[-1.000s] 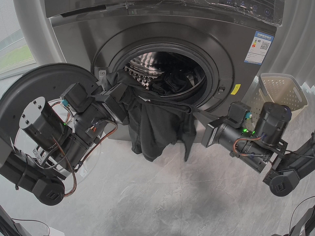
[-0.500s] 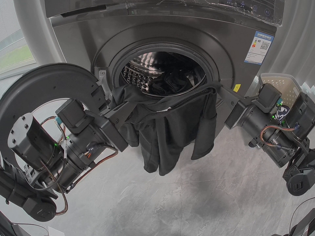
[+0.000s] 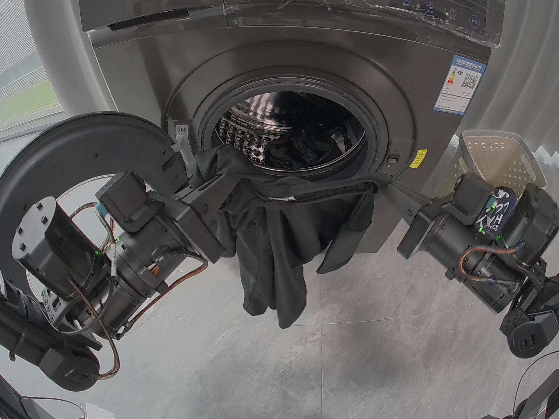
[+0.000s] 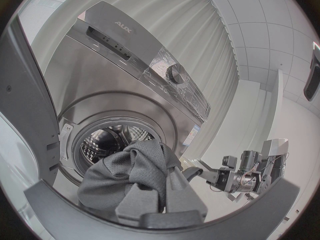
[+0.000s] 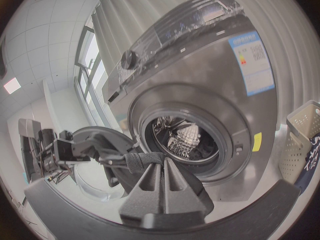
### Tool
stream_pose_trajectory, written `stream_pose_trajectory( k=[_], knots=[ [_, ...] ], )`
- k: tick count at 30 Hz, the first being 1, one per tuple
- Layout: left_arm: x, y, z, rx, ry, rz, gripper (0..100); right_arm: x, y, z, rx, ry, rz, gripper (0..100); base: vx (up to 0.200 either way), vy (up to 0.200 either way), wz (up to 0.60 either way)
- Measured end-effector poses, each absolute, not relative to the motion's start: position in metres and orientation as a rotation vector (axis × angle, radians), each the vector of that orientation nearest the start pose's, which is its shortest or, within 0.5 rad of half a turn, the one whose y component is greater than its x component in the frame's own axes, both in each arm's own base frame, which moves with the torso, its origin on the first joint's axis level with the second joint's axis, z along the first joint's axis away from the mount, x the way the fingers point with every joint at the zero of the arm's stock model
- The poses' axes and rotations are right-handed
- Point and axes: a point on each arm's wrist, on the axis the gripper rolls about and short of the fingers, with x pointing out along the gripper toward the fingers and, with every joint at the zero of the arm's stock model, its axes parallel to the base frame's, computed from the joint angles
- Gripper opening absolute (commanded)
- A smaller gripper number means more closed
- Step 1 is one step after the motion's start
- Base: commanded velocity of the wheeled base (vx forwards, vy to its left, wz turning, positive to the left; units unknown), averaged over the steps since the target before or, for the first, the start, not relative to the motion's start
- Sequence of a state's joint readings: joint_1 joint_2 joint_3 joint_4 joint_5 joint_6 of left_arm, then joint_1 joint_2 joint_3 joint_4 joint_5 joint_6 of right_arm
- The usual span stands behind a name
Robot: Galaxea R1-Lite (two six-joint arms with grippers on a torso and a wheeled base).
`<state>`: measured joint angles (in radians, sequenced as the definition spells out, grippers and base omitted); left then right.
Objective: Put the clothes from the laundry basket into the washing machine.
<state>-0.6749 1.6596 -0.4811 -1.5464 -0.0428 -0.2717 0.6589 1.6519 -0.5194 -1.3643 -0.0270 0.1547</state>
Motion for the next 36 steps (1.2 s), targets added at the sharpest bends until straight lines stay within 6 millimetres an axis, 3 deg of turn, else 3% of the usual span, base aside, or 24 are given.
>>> stream_pose_trajectory(
  k=[8, 16, 17, 25, 36],
  knots=[
    [0.203, -0.164, 0.205, -0.379, -0.268, -0.752, 0, 0.231, 0.179, 0.167, 0.211, -0.126, 0.657, 0, 0.000, 0.000, 0.00],
    [0.211, -0.170, 0.204, -0.379, -0.268, -0.735, 0, 0.266, 0.211, 0.118, 0.185, -0.060, 0.690, 0, 0.000, 0.000, 0.00],
    [0.213, -0.171, 0.204, -0.380, -0.269, -0.730, 0, 0.270, 0.214, 0.114, 0.183, -0.055, 0.692, 100, 0.000, 0.000, 0.00],
    [0.229, -0.175, 0.198, -0.376, -0.259, -0.685, 0, 0.281, 0.238, 0.089, 0.164, -0.030, 0.724, 100, 0.000, 0.000, 0.00],
    [0.244, -0.171, 0.196, -0.371, -0.265, -0.628, 0, 0.265, 0.246, 0.068, 0.106, 0.042, 0.759, 100, 0.000, 0.000, 0.00]
  ],
)
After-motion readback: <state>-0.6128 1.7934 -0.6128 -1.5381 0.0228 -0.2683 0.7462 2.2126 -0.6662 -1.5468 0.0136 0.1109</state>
